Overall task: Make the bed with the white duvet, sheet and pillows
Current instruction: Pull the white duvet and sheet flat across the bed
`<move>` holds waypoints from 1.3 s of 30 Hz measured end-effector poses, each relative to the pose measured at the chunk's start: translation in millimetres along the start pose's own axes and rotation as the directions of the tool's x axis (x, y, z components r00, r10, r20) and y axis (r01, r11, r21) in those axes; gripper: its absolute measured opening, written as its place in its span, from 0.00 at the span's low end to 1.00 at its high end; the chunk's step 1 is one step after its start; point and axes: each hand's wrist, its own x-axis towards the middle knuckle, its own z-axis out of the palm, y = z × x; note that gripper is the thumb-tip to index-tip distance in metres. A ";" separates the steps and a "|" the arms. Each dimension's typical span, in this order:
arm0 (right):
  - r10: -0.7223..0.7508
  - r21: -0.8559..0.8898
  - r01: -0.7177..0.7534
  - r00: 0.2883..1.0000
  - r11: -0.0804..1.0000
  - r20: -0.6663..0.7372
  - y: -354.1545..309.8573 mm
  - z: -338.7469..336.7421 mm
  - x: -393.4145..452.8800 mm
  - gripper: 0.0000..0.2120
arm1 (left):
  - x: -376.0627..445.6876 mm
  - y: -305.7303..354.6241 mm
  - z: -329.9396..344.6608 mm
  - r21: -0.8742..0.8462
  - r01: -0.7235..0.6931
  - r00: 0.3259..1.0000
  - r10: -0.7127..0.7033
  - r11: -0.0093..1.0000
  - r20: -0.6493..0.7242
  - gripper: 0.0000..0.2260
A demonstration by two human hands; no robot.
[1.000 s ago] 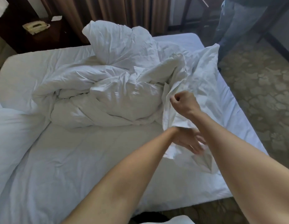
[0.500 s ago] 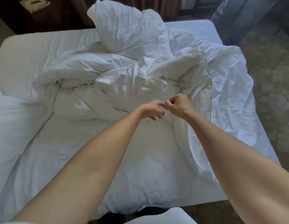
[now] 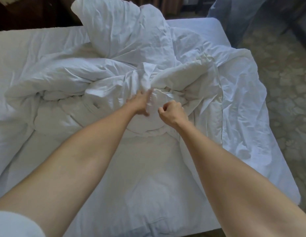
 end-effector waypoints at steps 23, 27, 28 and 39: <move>-0.397 -0.262 0.441 0.895 0.859 0.203 -19.8 35.3 -55.7 0.22 | -131.9 -49.3 -32.0 0.373 -0.487 0.861 0.506 0.790 0.053 0.16; -0.389 -0.309 0.433 0.900 0.847 0.197 -38.3 42.6 -100.1 0.15 | -150.7 -73.1 -36.0 0.513 -0.413 0.904 0.409 0.753 0.128 0.27; -0.385 -0.295 0.428 0.902 0.854 0.195 -40.8 44.1 -112.3 0.14 | -156.3 -75.9 -35.3 0.587 -0.408 0.903 0.403 0.699 0.148 0.27; -0.211 -0.030 0.214 0.974 0.976 0.084 -83.2 71.9 -231.7 0.15 | -253.3 -127.8 -3.1 0.299 -0.377 0.892 0.430 0.877 -0.137 0.34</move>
